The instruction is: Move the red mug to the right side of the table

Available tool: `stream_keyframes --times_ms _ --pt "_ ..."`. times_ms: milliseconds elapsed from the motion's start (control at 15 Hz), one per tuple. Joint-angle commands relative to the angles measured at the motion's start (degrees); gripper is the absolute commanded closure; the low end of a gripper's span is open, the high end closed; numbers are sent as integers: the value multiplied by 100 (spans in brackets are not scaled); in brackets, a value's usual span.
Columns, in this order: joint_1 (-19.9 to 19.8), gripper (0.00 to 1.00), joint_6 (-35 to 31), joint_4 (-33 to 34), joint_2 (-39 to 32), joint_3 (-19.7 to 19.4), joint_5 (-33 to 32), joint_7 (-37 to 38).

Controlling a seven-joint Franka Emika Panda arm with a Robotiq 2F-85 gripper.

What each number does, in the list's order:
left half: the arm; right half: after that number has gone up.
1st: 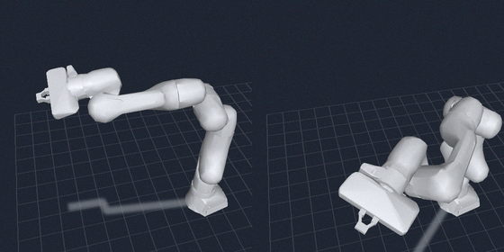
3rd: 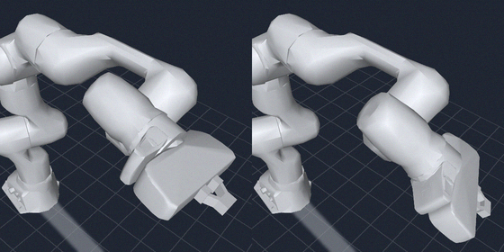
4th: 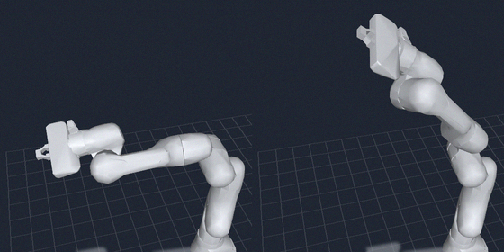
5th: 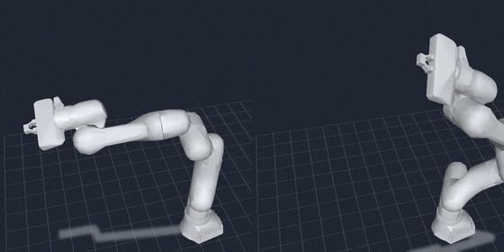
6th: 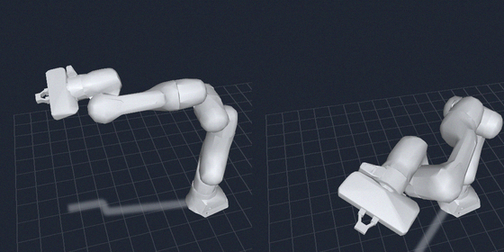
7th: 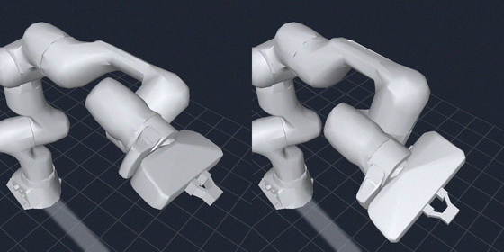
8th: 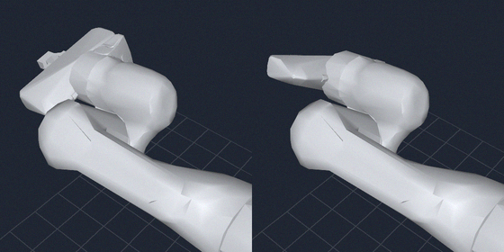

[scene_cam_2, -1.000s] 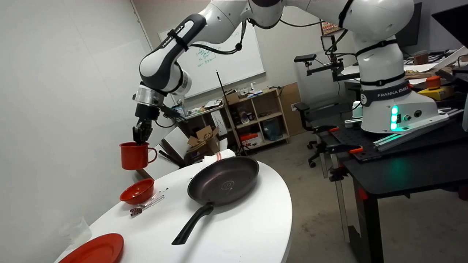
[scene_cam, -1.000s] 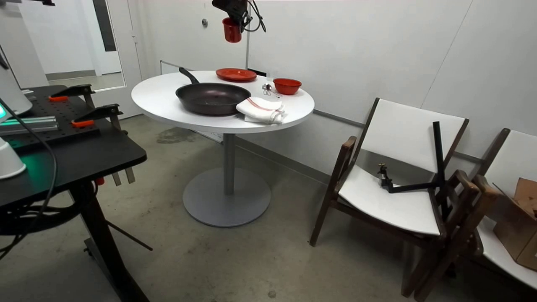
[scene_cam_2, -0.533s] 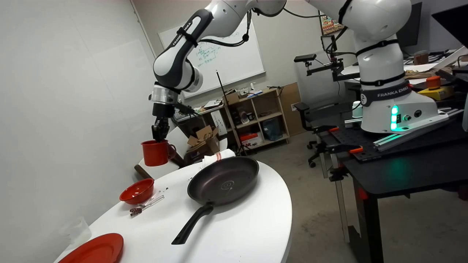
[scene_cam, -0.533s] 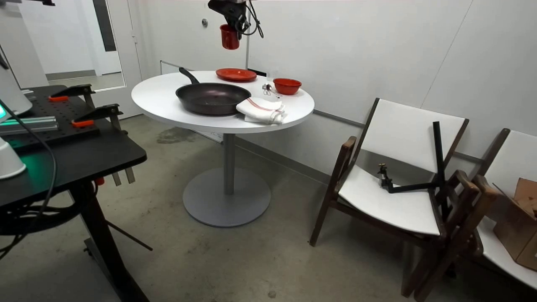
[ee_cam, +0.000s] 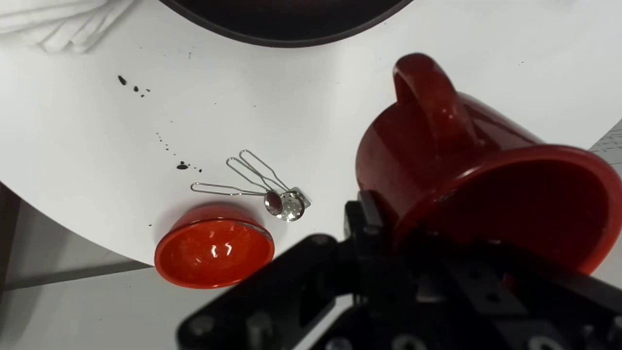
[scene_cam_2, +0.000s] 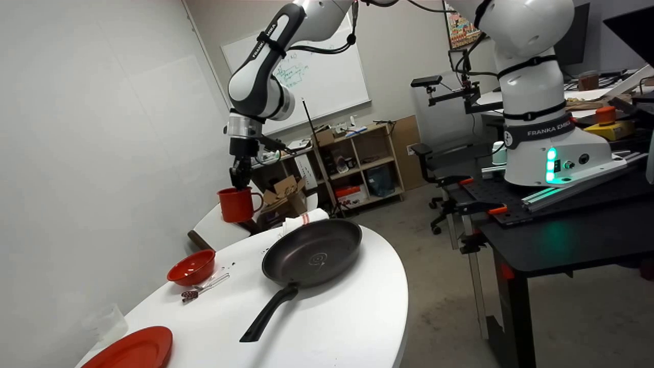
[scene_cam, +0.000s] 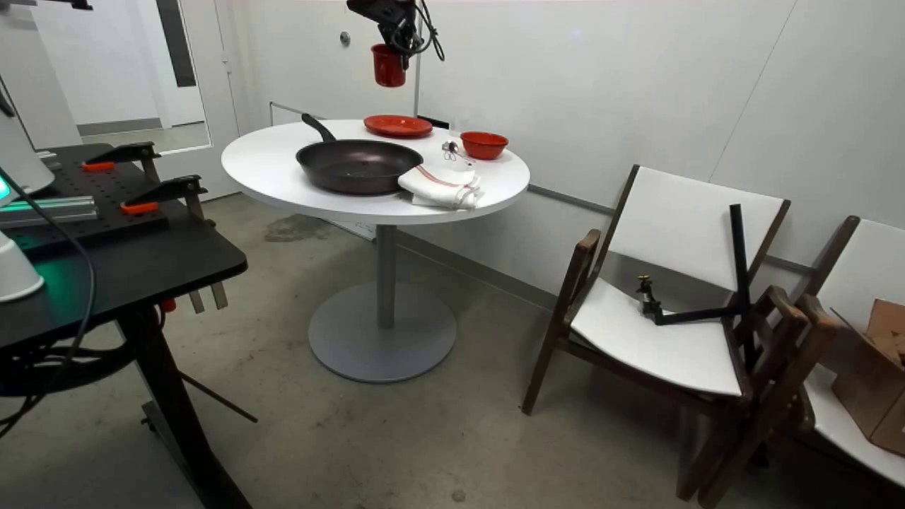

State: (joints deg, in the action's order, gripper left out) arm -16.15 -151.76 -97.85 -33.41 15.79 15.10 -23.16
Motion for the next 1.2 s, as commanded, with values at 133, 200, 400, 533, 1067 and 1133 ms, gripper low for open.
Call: stream_keyframes --times_ms 133,200,400,533,1067,1133 --pt "109 94 21 -44 56 -116 105 -32" --pt "109 94 21 -44 56 -116 106 -30" --pt "357 98 39 120 -58 -499 -192 352" --pt "543 98 78 268 -153 -871 -375 737" --pt "812 98 725 1287 -733 -1795 -897 2021" --pt "821 98 861 1475 -843 -1860 -926 2159"
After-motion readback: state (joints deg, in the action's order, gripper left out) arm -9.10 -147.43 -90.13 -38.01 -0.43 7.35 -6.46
